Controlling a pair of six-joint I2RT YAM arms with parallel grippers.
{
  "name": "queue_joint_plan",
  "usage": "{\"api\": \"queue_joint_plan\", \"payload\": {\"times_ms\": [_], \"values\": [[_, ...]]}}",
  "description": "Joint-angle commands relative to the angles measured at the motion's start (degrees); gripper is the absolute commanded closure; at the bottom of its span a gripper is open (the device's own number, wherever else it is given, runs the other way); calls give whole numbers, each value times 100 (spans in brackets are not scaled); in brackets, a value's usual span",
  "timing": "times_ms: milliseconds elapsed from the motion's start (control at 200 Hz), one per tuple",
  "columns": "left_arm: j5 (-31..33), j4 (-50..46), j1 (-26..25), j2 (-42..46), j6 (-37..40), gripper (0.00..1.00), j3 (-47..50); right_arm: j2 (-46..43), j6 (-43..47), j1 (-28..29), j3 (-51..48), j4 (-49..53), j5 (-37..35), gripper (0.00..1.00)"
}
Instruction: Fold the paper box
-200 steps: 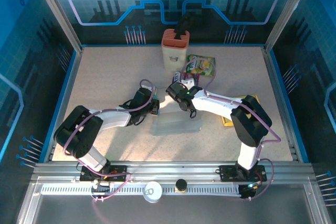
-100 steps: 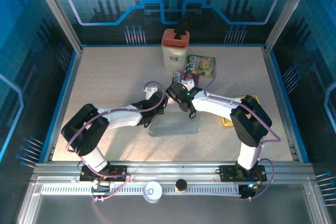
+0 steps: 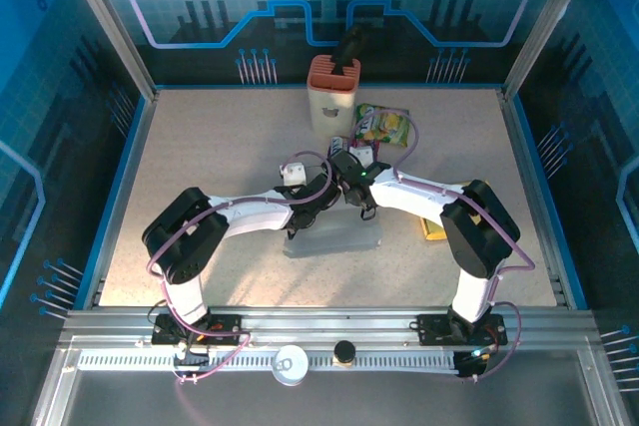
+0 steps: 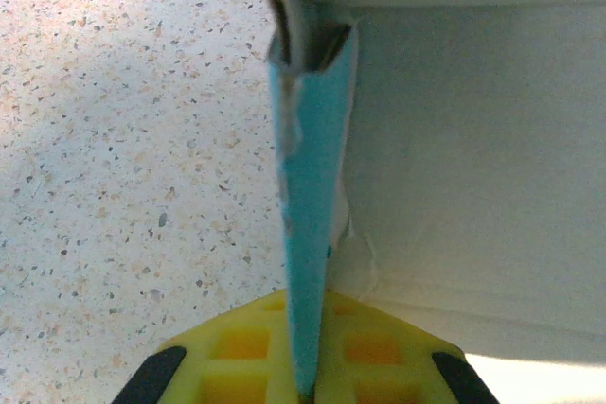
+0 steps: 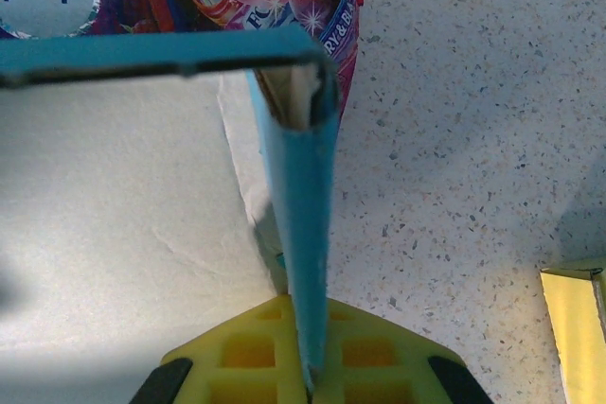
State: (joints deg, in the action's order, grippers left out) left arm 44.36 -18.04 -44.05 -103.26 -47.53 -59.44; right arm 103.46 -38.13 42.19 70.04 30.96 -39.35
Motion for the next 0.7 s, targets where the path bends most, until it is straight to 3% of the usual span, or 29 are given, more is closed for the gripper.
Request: {"api": "queue_joint_plan", "payload": {"times_ms": [0, 130, 330, 565, 695], "values": [[322, -110, 20, -90, 219, 100, 27, -10, 11, 219, -148, 363, -319, 100], [91, 505, 41, 98, 799, 99, 248, -21, 29, 193, -176, 314, -291, 100], [88, 254, 105, 49, 1061, 100, 39, -46, 33, 200, -163, 305, -267, 100], [525, -366, -19, -218, 408, 100, -225, -69, -2, 184, -210, 257, -226, 100], [524, -167, -82, -202, 291, 100, -123, -80, 15, 168, -253, 222, -207, 100]]}}
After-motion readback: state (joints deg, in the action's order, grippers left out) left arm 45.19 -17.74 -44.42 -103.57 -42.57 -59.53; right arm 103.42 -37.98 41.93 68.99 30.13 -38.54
